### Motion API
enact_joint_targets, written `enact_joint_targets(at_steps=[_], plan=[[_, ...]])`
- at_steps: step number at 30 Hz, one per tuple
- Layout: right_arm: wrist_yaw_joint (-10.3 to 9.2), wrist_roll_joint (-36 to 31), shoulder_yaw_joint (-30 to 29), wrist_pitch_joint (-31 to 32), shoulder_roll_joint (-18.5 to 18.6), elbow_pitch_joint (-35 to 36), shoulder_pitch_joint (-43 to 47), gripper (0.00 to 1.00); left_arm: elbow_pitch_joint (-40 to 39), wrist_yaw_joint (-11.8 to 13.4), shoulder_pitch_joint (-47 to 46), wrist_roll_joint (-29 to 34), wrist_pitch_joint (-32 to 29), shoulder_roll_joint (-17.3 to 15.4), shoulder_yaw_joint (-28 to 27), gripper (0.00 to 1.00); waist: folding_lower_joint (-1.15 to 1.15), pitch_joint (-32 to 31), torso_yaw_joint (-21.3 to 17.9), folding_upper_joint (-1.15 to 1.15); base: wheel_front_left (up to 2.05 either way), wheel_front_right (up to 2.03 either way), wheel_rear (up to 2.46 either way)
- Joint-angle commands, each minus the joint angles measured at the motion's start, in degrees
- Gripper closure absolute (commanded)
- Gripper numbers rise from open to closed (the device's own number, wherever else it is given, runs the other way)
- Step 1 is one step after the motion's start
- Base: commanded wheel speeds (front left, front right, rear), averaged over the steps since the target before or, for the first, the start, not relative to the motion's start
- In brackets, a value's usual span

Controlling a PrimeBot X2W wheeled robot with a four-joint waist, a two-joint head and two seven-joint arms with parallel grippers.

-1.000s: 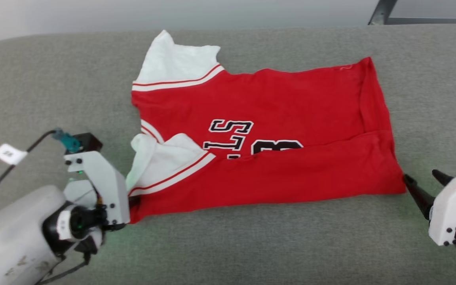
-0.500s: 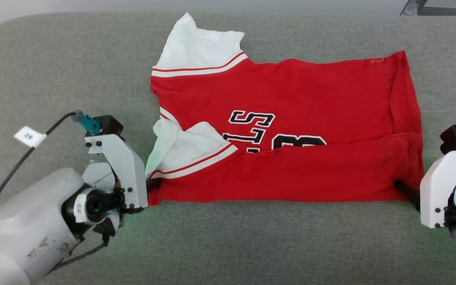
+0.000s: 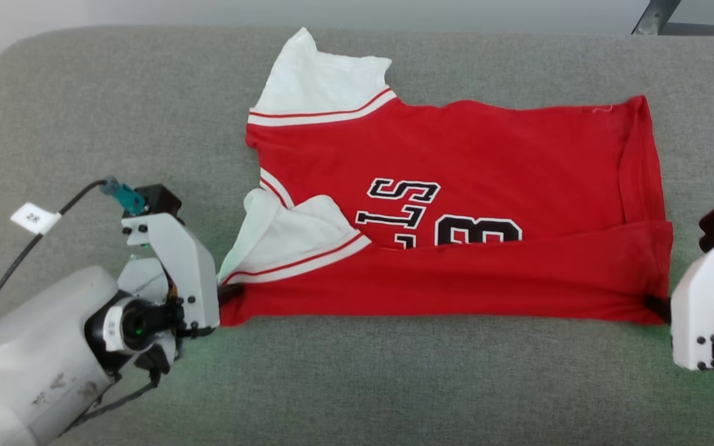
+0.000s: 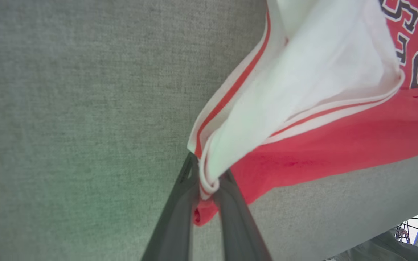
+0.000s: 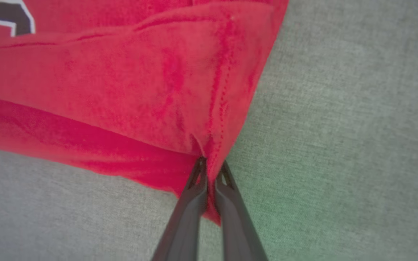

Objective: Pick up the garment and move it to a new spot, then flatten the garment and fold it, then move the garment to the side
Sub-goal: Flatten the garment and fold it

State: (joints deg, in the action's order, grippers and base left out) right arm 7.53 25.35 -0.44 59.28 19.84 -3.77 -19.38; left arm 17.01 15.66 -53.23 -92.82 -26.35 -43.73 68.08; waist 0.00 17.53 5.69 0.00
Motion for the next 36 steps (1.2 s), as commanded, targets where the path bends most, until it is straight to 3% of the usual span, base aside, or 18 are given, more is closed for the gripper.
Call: enact_joint_targets(at_steps=[1, 14, 28, 36], plan=[[-0.08, 0.6, -0.9, 0.9, 0.9, 0.1, 2.0, 1.00, -0.4, 0.6, 0.9, -0.2, -0.2, -1.0, 0.1, 1.00, 0.00, -0.5, 0.0, 0.00, 0.00, 0.00, 0.00], [-0.07, 2.4, -2.4, 4.4, 1.1, 7.2, 7.6, 1.00, -9.1, 4.3, 3.4, -0.6, -1.7, -4.8, 0.9, 1.00, 0.00, -2.2, 0.0, 0.00, 0.00, 0.00, 0.00], [-0.07, 6.2, -2.5, 11.4, 2.9, 15.1, 13.3, 1.00, -21.9, 11.8, 5.2, -1.3, -5.5, -9.1, 2.2, 1.00, 0.00, -2.7, 0.4, 0.00, 0.00, 0.00, 0.00], [-0.07, 5.3, -2.6, 11.1, 3.5, 15.2, 13.8, 1.00, -23.6, 12.9, 6.3, -1.9, -6.1, -9.9, 2.4, 1.00, 0.00, -2.6, 0.1, 0.00, 0.00, 0.00, 0.00]])
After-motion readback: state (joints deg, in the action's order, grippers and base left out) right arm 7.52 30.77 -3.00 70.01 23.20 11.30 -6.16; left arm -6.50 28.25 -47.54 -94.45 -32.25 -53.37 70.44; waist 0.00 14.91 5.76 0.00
